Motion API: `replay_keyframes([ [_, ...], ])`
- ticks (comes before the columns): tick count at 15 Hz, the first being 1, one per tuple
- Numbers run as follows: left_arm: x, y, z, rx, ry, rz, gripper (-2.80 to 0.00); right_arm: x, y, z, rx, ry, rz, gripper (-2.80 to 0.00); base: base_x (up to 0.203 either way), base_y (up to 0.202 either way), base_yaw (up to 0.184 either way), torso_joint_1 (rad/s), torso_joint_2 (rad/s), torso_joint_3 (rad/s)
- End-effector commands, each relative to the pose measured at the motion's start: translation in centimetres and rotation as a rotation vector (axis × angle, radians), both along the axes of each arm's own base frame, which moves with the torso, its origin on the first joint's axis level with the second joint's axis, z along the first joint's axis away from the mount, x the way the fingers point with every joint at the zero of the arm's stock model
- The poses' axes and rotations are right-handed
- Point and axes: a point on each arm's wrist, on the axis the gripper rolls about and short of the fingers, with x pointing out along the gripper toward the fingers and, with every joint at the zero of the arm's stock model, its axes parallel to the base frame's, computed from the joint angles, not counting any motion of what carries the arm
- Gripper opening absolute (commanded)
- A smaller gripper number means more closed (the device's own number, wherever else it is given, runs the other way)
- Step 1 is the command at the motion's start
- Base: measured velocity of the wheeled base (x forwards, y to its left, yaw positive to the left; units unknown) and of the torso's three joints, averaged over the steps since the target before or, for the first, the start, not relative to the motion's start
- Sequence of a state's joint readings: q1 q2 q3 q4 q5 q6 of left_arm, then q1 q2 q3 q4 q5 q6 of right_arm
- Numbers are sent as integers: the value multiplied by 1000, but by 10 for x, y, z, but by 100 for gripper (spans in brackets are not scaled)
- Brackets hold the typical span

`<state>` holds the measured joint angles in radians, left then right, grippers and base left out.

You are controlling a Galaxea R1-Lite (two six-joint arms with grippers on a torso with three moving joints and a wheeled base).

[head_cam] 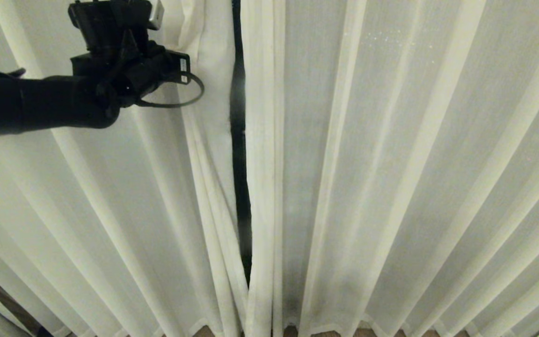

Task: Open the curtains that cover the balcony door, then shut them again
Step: Pull the inner curtains open on both sides

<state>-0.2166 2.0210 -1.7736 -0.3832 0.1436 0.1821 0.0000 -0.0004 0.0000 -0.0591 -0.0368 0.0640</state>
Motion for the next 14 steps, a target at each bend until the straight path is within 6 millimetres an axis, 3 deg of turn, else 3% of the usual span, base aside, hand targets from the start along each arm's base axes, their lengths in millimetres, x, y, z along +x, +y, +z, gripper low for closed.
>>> replay_keyframes([
  [1, -4, 9, 6, -5, -16, 21, -280, 0, 0, 0, 1, 0, 0, -280, 0, 0, 0, 0, 0, 0],
  [9, -7, 54, -7, -20, -61, 120, -280, 0, 0, 0, 0, 0, 0, -280, 0, 0, 0, 0, 0, 0],
  [14, -7, 61, -9, -48, -56, 135, -280, 0, 0, 0, 0, 0, 0, -280, 0, 0, 0, 0, 0, 0],
])
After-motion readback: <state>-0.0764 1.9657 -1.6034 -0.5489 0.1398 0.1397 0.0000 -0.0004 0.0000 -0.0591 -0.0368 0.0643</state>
